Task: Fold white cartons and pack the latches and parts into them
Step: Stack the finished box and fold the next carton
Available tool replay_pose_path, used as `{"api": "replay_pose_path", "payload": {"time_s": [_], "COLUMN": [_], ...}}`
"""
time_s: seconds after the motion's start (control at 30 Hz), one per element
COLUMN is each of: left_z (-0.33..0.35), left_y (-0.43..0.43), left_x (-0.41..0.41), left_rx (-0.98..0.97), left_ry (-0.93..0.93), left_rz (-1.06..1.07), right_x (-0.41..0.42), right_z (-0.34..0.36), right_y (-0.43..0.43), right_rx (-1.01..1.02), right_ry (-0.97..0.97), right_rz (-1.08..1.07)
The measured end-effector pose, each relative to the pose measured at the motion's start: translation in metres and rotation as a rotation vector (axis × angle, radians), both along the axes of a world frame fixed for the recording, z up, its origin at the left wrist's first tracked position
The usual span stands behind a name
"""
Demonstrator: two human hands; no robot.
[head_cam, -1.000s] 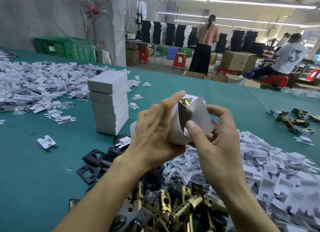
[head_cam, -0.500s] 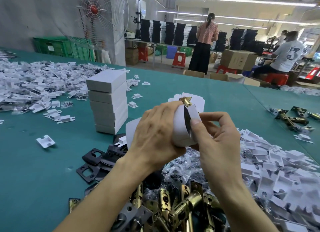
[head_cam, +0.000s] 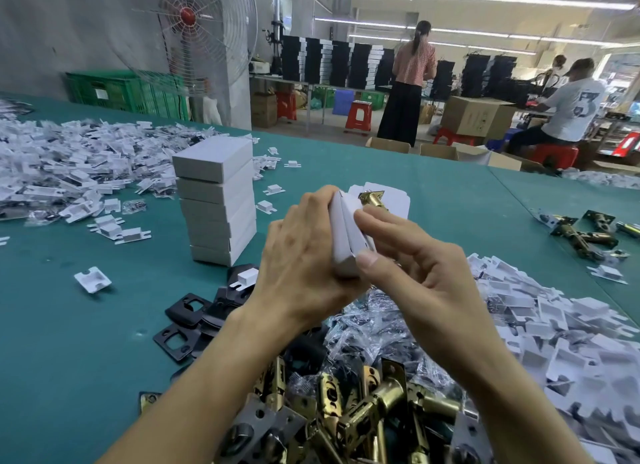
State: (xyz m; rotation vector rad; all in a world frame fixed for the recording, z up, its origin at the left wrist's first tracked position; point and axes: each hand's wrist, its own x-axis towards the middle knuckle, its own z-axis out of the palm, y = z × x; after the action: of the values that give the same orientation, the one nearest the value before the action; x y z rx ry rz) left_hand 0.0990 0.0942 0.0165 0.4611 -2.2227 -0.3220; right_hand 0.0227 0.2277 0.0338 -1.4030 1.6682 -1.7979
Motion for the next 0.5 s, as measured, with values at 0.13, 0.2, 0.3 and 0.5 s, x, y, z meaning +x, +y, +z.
{"api": "replay_pose_path", "payload": {"time_s": [0.13, 0.2, 0.3, 0.5], "left_z": [0.0, 0.001, 0.003, 0.004], "left_y": [0.002, 0.004, 0.006, 0.001], "left_x": [0.0, 0.0, 0.0, 0.001], "left_rx": [0.041, 0.054, 0.08, -0.005], "left_ry": [-0.053, -0.056, -0.03, -0.045], "left_rz": [-0.043, -0.06, -0.054, 0.062], "right_x": [-0.006, -0.005, -0.001, 0.006], "right_z": [0.001, -0.002, -0.005, -0.004], "right_y": [0.002, 0.0, -0.002, -0.006], "right_rx": [-0.025, -0.064, -0.06, 0.031], "right_ry": [0.106, 0.094, 0.153, 0.075], "right_rz": [-0.039, -0.116, -0.187, -0.119]}}
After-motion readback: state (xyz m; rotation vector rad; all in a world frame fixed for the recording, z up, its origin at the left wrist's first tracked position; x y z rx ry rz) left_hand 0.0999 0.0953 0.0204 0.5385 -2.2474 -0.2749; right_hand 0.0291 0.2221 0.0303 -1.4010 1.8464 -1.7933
